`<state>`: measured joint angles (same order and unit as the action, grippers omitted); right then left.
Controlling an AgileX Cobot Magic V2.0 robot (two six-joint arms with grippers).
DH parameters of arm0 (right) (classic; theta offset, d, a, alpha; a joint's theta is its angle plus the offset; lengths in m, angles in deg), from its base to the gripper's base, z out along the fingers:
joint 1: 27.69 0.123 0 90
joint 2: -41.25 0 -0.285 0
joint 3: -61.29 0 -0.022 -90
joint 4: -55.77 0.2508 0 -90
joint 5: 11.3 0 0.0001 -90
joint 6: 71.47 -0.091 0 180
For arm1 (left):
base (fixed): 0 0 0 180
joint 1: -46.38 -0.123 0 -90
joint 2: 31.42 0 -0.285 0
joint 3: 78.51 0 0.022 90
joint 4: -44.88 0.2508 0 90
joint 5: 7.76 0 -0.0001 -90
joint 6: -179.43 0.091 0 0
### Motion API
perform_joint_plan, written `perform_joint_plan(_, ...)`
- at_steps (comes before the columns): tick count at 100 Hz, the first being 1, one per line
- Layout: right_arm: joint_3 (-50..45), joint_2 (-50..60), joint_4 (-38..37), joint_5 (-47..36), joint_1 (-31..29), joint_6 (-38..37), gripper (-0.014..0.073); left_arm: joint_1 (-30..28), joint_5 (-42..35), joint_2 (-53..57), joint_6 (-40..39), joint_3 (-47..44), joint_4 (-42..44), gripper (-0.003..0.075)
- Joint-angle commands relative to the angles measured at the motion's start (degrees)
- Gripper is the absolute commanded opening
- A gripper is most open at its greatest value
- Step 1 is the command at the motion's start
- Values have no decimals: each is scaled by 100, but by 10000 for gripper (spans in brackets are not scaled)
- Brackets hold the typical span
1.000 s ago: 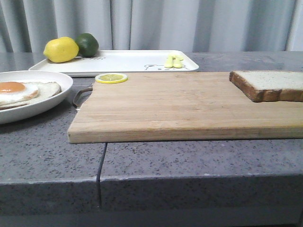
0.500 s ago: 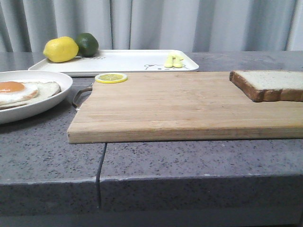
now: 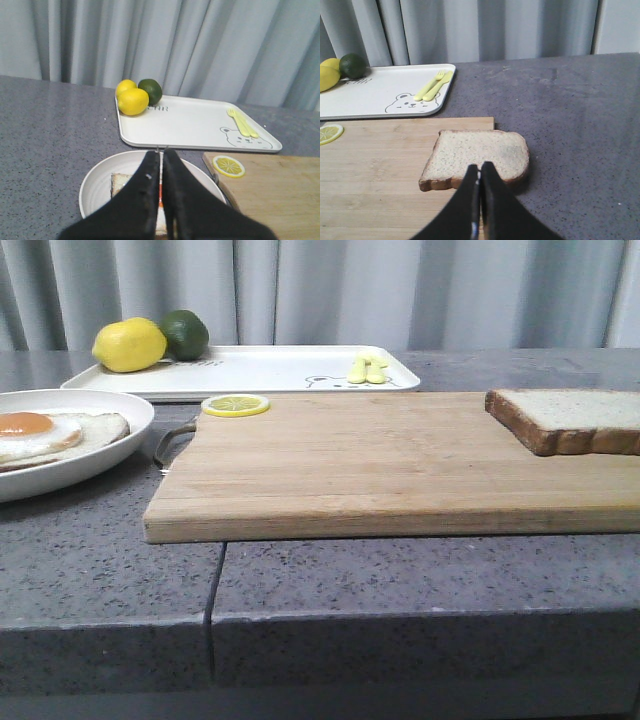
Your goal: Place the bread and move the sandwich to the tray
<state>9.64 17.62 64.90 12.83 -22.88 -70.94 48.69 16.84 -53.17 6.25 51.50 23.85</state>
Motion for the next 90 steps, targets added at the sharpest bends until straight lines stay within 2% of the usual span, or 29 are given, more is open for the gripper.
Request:
perform_joint_plan(1, 592, -496, 100, 42, -9, 16, -70, -10, 116, -583, 4, 684, -130, -20)
perform_joint_plan(32, 1294, -1526, 205, 976, -9, 16, -70, -10, 1262, -1942, 4, 1839, -363, -20)
perform_joint_plan(73, 1294, -1588, 552, 1298, -9, 16, -62, -10, 1374, -2244, 15, 1891, -351, -13)
perform_joint_plan(81, 1294, -1588, 666, 1300, -9, 16, -4, -10, 1374, -2244, 49, 1891, -351, 42)
perform_joint_plan(90, 1294, -1588, 852, 1300, -9, 16, 128, -10, 1406, -2244, 128, 1891, -351, 180)
